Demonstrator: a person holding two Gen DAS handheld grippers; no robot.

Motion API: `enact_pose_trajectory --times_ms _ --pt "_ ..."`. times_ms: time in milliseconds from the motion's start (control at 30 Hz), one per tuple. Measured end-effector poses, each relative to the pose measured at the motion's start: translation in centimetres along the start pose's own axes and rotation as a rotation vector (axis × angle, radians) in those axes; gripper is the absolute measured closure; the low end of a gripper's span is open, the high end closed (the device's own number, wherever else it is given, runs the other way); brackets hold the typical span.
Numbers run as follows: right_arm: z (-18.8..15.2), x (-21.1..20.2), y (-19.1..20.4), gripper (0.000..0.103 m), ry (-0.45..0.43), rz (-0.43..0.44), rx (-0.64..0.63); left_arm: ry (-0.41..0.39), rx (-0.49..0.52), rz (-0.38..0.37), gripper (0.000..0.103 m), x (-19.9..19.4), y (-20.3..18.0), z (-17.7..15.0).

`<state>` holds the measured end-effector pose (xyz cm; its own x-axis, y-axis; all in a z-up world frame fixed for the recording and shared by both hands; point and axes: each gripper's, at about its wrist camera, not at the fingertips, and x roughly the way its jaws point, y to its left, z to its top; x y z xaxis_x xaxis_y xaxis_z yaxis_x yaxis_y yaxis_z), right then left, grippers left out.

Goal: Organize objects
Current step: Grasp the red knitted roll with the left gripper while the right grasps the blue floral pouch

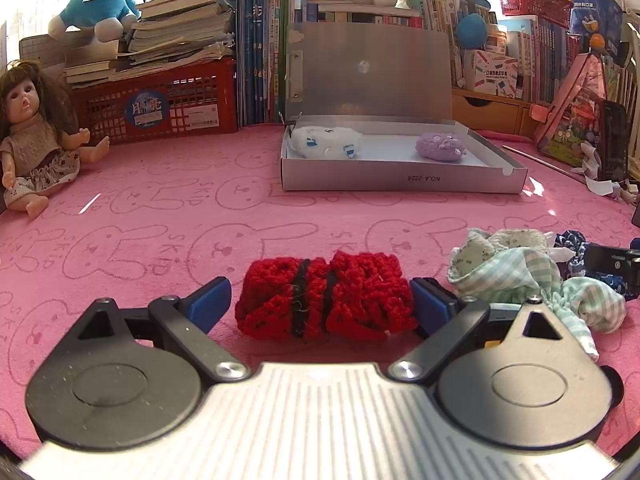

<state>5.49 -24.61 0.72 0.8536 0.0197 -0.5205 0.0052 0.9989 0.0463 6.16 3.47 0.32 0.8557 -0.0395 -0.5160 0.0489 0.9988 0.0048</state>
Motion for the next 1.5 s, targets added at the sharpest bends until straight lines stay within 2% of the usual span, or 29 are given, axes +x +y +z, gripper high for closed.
enact_pose_trajectory --times_ms 333,567,767,933,1367,1500 --pt "-0.5 -0.3 0.7 0.0 -0.003 0.009 0.002 0.021 -0.025 -0.006 0.006 0.4 0.6 -0.6" --pt "-1.1 0.4 1.4 0.0 0.012 0.007 -0.002 0.004 -0.03 -0.005 0.007 0.3 0.8 -0.9" --pt "-1.3 0.9 1.9 0.0 0.041 0.021 -0.015 -0.005 -0.007 0.007 0.007 0.5 0.5 -1.1" --pt "-1.2 1.5 2.8 0.0 0.074 -0.004 -0.056 -0.002 -0.022 0.013 0.007 0.9 0.6 -1.3" --pt "-1.3 1.7 2.9 0.0 0.068 -0.018 -0.041 0.0 -0.033 0.016 0.006 1.2 0.6 -1.3" --pt "-1.3 1.7 2.9 0.0 0.069 -0.016 -0.041 -0.009 -0.035 0.01 0.009 0.8 0.7 -1.4"
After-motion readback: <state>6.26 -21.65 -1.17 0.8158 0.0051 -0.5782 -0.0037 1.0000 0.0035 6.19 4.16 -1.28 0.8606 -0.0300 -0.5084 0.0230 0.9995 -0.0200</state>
